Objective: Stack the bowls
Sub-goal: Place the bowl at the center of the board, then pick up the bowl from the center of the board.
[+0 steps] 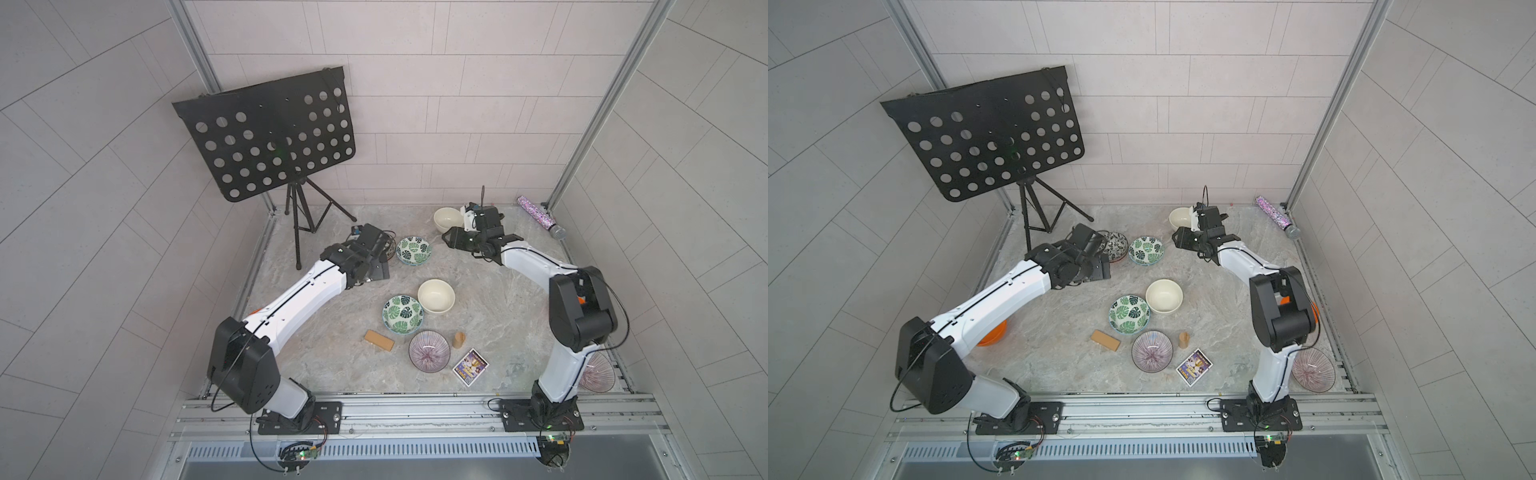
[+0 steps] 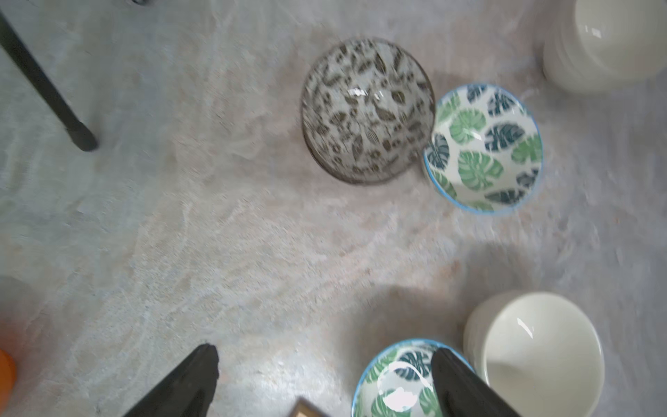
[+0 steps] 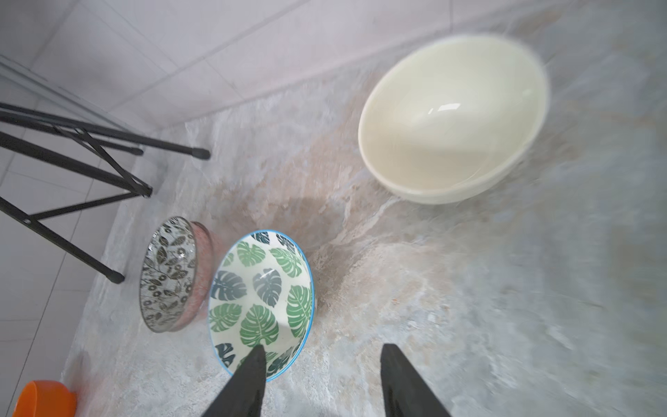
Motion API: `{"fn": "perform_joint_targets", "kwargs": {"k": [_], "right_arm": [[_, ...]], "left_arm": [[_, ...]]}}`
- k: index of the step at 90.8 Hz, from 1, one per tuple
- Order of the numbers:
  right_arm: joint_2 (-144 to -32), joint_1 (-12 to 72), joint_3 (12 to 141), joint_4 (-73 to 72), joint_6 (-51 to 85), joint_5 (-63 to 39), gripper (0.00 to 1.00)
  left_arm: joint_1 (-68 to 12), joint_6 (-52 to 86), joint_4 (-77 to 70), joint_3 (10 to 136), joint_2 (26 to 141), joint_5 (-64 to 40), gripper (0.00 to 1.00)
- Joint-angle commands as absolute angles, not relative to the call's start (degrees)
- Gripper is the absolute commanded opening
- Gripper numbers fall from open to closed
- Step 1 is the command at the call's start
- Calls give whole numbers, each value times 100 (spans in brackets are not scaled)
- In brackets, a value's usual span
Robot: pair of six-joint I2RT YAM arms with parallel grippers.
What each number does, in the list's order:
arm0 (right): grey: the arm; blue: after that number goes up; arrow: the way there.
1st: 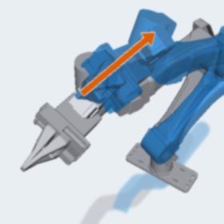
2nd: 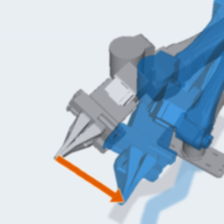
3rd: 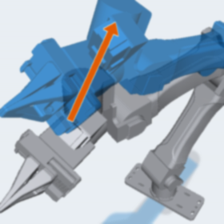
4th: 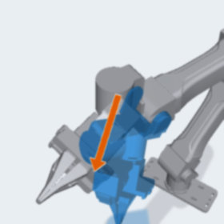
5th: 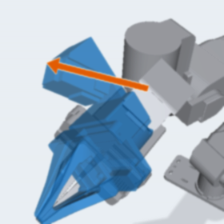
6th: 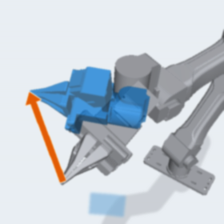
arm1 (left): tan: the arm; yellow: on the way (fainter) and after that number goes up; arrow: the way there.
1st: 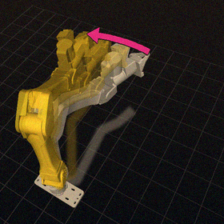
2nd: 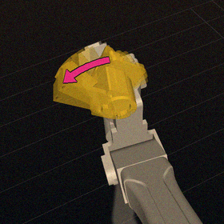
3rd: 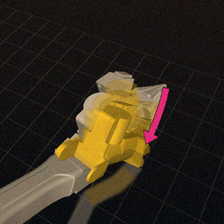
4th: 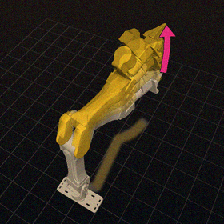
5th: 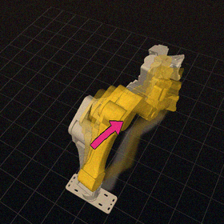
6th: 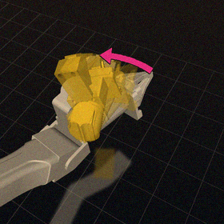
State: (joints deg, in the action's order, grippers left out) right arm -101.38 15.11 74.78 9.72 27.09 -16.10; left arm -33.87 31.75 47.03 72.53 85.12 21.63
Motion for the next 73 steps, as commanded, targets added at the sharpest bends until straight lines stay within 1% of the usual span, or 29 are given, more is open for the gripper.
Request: {"fn": "perform_joint_targets", "kwargs": {"k": [1,13,23,33,48,58,68,73], "right_arm": [[-9667,1545,7303,1414,2286,-1244,57],[-9364,1544,7015,1580,2175,-1165,58],[-9266,1547,6944,1582,2214,-1273,58],[-9283,1553,6955,1575,2254,-1363,58],[-9362,1564,6949,1590,2250,-1442,57],[-9393,1564,6920,1591,2246,-1490,56],[-9416,1563,6909,1597,2223,-1526,55],[-9413,1564,6915,1604,2200,-1529,55]], "left_arm": [[-3596,3074,5323,6841,8365,1642,89],[-3690,3131,5185,6299,8368,1217,81],[-3693,3167,4918,6105,8570,915,77],[-3706,3191,4406,5976,8661,437,75],[-3704,3234,4229,6012,8917,425,72],[-3709,3246,4129,6010,9163,399,68],[-3709,3306,4043,6020,9368,391,62],[-3708,3335,4000,6021,9429,395,56]]}}
